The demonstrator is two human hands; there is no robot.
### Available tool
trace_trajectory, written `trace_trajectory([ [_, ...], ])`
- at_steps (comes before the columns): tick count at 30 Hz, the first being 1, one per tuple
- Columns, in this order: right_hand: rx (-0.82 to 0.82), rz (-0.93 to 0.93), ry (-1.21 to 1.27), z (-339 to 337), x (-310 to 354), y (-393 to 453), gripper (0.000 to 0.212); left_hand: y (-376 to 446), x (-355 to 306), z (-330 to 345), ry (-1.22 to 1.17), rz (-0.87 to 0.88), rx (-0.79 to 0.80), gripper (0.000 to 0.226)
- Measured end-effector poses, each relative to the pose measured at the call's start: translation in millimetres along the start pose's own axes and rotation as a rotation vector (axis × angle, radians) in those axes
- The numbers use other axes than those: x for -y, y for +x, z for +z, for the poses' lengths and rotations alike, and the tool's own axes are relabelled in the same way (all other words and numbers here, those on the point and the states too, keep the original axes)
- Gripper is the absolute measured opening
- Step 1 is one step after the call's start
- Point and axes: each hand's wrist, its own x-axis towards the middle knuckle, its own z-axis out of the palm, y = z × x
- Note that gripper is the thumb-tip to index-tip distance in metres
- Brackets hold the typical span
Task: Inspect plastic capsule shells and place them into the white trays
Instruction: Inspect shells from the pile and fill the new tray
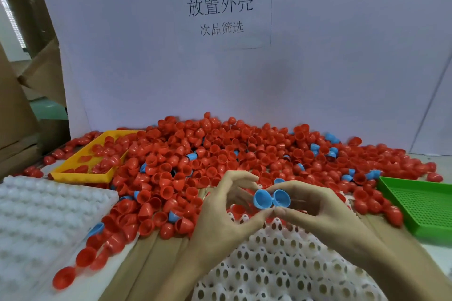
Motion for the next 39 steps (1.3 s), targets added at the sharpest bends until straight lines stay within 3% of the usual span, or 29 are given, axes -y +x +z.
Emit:
trace_trajectory([
  [7, -0.06, -0.068, -0.06, -4.7, -2.8, -8.4, 0.031, 2.9, -3.4, 2.6, -0.1, -0.056, 0.068, 0.033],
  [16, 0.003, -0.067, -0.043, -8.4, -10.5, -18.4, 0.034, 1.3, 5.6, 4.6, -0.128, -0.162, 0.223, 0.036],
  [20, -0.026, -0.065, -0.219, -5.1, -15.6, -19.2, 0.029, -0.1, 5.3, 8.3, -0.211, -0.266, 0.233, 0.034],
  [23, -0.066, -0.065, -0.31, -4.8, -17.9, -18.9, 0.02, 0.5, 2.9, 10.4, -0.291, -0.312, 0.215, 0.02],
  [26, -0.107, -0.067, -0.338, -5.6, -18.1, -19.5, 0.016, -1.3, 2.9, 14.1, -0.209, -0.24, 0.166, 0.016],
  [29, -0.173, -0.042, -0.402, -5.9, -20.3, -20.0, 0.014, -4.8, 1.4, 14.3, 0.114, -0.03, -0.06, 0.018],
  [32, -0.146, -0.034, -0.401, -3.8, -20.4, -19.8, 0.01, -5.8, -2.2, 14.0, 0.204, 0.142, 0.044, 0.02],
  [36, -0.096, -0.038, -0.355, -0.5, -23.2, -18.7, 0.006, -5.2, 4.3, 14.3, 0.245, 0.078, 0.129, 0.024],
  [39, -0.084, -0.099, -0.307, 2.6, -22.0, -18.7, 0.006, -1.4, 4.9, 8.2, 0.096, -0.075, 0.136, 0.021],
])
